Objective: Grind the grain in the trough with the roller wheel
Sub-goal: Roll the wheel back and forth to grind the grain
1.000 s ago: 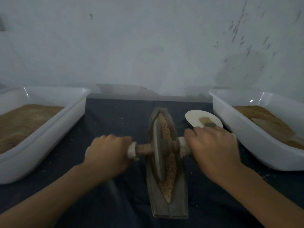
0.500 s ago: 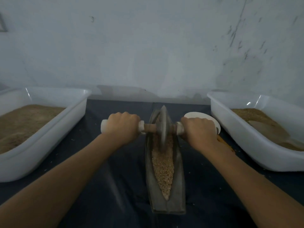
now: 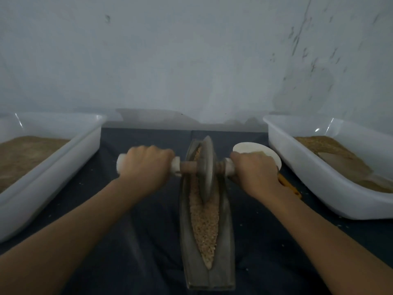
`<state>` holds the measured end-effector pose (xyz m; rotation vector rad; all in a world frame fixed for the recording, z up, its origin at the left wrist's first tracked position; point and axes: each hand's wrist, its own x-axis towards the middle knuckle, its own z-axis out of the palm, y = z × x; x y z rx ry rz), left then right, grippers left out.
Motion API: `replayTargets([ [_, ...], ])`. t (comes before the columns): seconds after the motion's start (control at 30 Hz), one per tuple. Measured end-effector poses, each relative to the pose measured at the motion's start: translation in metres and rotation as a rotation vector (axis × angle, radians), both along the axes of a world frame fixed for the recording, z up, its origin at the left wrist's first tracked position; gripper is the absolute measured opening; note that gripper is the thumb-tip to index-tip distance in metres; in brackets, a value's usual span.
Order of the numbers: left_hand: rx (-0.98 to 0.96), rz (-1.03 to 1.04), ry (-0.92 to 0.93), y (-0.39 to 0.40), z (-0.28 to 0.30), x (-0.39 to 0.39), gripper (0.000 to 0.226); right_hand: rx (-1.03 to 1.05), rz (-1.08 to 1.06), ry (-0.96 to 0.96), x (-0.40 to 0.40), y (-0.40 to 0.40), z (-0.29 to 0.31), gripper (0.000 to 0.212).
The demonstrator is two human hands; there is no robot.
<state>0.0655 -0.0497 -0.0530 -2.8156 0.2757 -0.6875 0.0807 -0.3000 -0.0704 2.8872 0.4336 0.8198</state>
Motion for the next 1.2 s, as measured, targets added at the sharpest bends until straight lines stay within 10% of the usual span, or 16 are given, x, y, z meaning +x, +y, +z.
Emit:
replayTargets([
  [0.47,-0.030,-0.323,-0.192,0.024,-0.019,-0.069,0.044,-0.083,0.126,-0.106,-0.097,-0.009,0.005,0.048],
  [0.8,0.052,-0.064,-0.043,-0.006,0.009,0.033,0.020,0.061,-0.025,0.007,0.022,-0.004,-0.007,0.027],
  [1.2,0.062,-0.301,-0.220,0.011,-0.001,-0.066,0.046,0.018,0.090,0.059,-0.087,-0.015,-0.006,0.053],
])
